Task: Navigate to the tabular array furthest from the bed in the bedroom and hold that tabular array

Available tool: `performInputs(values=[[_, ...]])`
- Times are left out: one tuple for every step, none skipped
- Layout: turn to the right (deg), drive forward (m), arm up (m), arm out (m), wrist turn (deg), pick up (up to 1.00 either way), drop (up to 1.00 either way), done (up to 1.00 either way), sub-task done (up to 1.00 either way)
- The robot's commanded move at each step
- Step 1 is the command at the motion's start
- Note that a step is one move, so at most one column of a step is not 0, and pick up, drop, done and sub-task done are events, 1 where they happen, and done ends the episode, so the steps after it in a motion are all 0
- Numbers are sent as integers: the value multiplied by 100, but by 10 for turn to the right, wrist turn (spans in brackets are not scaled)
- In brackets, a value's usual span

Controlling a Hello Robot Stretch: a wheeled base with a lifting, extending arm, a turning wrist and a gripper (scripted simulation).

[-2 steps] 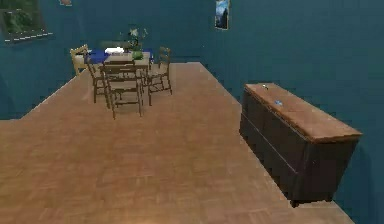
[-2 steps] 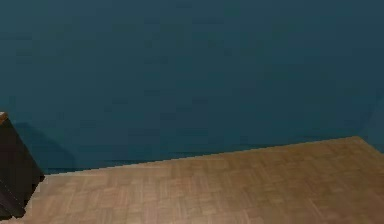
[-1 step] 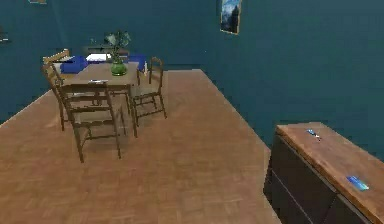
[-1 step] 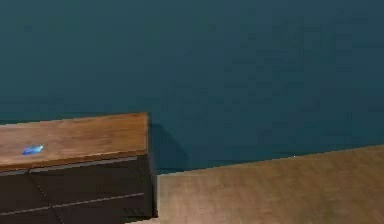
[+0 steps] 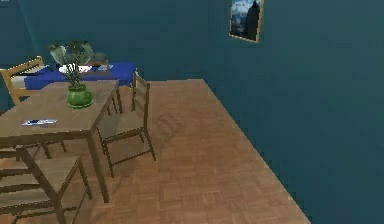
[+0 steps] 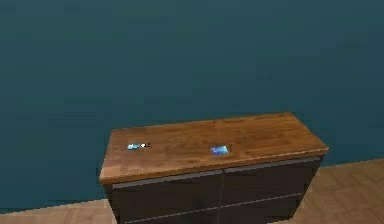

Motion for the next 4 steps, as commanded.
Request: performInputs(values=[[0, 35, 0, 0, 0, 0, 0, 0, 0], [90, 0, 0, 0, 0, 0, 0, 0, 0], [30, 0, 0, 0, 0, 0, 0, 0, 0], [0, 100, 0, 0, 0, 0, 0, 0, 0]])
